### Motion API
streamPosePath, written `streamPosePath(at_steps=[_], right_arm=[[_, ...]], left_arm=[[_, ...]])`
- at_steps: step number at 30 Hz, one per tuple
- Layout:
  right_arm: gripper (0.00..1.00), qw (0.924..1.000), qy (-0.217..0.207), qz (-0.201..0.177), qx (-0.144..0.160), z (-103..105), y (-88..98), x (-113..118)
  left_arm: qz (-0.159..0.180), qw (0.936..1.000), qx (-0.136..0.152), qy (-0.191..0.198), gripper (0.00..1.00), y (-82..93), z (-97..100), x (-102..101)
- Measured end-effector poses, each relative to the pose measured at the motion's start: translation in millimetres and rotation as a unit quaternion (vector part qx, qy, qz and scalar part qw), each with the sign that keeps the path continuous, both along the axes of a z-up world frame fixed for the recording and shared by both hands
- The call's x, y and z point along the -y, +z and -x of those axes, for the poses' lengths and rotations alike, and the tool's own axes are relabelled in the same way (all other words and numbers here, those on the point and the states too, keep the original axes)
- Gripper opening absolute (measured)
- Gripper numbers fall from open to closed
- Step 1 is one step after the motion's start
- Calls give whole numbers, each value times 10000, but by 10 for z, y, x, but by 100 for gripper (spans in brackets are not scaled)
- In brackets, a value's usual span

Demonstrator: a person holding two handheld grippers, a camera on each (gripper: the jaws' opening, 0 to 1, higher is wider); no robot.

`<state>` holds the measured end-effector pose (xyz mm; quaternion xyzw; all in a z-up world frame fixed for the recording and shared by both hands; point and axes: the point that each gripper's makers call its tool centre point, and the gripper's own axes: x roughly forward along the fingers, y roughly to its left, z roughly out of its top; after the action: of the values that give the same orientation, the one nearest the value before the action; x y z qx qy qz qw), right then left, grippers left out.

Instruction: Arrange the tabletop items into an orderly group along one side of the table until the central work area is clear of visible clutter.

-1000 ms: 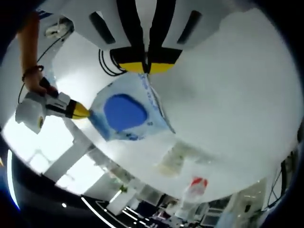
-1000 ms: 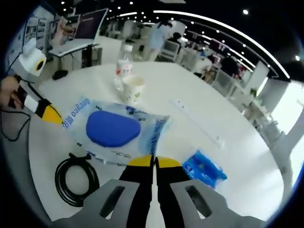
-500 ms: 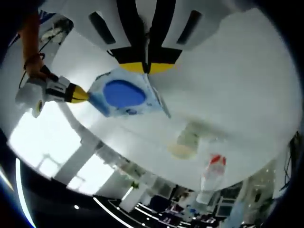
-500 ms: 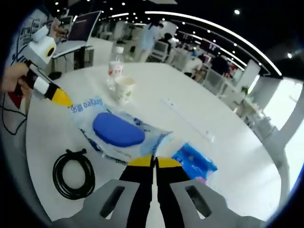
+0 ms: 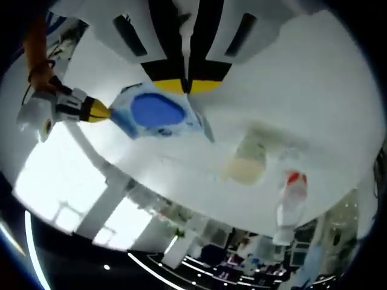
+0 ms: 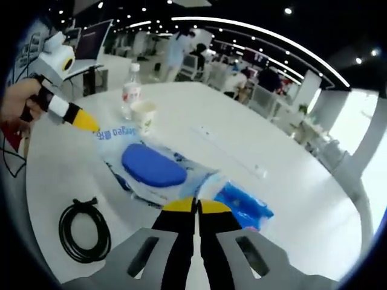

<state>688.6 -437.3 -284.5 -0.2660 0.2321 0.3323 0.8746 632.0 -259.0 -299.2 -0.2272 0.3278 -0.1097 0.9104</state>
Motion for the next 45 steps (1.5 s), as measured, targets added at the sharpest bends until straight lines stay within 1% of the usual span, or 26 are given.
streamPosePath(at_steps=[3,5,6,8,11,14,16,20,27,29,31,33,38,41,42,43,44,45], right_arm=[[1,10000,-32,-12,19,-61,-27,-15],[1,9999,-90,-79,-32,-105,-54,-21],[1,9999,-100,-83,-35,-122,-65,-23],[1,9998,-139,-108,-25,-168,-85,-29],[1,9995,-217,-208,4,-249,-101,-53],[1,9994,-266,-235,40,-333,-141,-78],[1,9993,-284,-248,32,-368,-174,-94],[1,9992,-306,-239,6,-430,-240,-127],[1,9994,-284,-191,21,-518,-315,-183],[1,9994,-278,-206,23,-551,-334,-194],[1,9995,-259,-200,40,-577,-353,-211],[1,9995,-256,-187,63,-603,-365,-217],[1,9989,-367,-290,51,-686,-420,-219],[1,9989,-372,-275,44,-708,-472,-233],[1,9990,-361,-253,39,-711,-490,-239],[1,9991,-349,-242,31,-712,-511,-249],[1,9992,-329,-227,35,-713,-523,-257],[1,9993,-326,-199,40,-717,-540,-258]], left_arm=[[27,10000,29,-15,0,-23,-114,-10],[143,9999,23,17,0,-28,-151,-5],[145,9998,125,42,0,-14,-200,-9],[45,9999,157,33,0,-22,-246,-24],[79,9997,207,134,0,-34,-358,-85],[-51,9995,234,193,0,-66,-447,-135],[-51,9994,250,245,0,-86,-505,-162],[-119,9991,264,310,0,-143,-576,-202],[-102,9985,262,474,0,-222,-666,-290],[-268,9975,328,560,0,-223,-695,-325],[-341,9973,348,549,0,-228,-710,-311],[-530,9964,399,527,0,-246,-741,-316],[-646,9952,430,590,0,-279,-801,-350],[-729,9946,395,622,0,-345,-825,-358],[-860,9938,397,576,0,-372,-831,-368],[-1203,9902,551,449,0,-378,-855,-391],[-1344,9878,688,391,0,-366,-879,-395],[-1393,9876,622,379,0,-399,-861,-386]])
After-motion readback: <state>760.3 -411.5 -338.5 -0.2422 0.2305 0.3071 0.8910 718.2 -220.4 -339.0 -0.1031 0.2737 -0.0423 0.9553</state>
